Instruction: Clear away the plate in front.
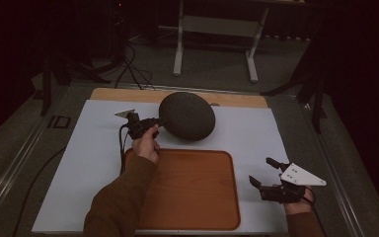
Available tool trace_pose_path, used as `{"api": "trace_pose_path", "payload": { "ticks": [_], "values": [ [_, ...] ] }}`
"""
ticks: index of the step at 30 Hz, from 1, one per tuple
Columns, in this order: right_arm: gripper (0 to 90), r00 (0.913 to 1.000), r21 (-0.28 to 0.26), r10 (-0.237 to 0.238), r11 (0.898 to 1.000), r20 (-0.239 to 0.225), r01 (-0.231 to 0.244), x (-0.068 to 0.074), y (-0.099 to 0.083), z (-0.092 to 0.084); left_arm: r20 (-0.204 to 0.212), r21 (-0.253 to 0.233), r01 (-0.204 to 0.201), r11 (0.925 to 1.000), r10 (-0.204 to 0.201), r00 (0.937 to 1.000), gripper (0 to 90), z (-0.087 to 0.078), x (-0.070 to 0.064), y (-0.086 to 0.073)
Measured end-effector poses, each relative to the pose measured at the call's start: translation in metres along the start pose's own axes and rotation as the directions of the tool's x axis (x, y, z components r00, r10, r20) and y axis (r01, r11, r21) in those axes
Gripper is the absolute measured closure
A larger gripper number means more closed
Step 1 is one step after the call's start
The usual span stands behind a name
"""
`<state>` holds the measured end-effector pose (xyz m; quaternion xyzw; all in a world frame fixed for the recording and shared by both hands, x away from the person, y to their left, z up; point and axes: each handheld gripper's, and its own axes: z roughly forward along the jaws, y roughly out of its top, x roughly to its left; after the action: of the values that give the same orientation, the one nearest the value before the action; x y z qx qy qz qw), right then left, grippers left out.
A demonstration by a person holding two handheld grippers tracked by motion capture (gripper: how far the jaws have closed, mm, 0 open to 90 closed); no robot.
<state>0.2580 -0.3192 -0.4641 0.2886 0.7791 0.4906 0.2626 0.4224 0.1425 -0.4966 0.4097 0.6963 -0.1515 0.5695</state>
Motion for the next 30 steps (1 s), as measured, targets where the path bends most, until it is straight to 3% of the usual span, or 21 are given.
{"api": "trace_pose_path", "payload": {
  "ticks": [7,9,19,25,30],
  "values": [
    [13.6,1.0,0.0,0.001,1.0,0.0,-0.001,0.001,0.0,0.0,0.027,0.011,-0.025,0.9996,0.025,0.9993,85.3,-0.024,0.0,-0.002],
    [13.5,1.0,0.004,0.002,1.0,0.001,-0.002,0.001,0.0,0.0,0.034,0.019,-0.042,0.9989,0.041,0.9986,85.3,-0.037,0.001,-0.003],
    [13.6,1.0,0.011,-0.004,1.0,0.0,0.004,0.001,0.0,0.001,0.048,0.03,-0.01,0.9995,0.009,0.9988,85.3,-0.069,0.014,-0.015],
    [13.6,1.0,0.011,-0.005,1.0,0.0,0.005,0.002,0.0,0.002,0.034,0.029,-0.031,0.9991,0.03,0.999,84.9,-0.083,0.019,-0.021],
    [13.6,1.0,0.011,-0.005,1.0,0.001,0.005,0.002,0.0,0.002,0.055,0.026,-0.016,0.9995,0.014,0.9984,84.9,-0.092,0.028,-0.028]
  ]
}}
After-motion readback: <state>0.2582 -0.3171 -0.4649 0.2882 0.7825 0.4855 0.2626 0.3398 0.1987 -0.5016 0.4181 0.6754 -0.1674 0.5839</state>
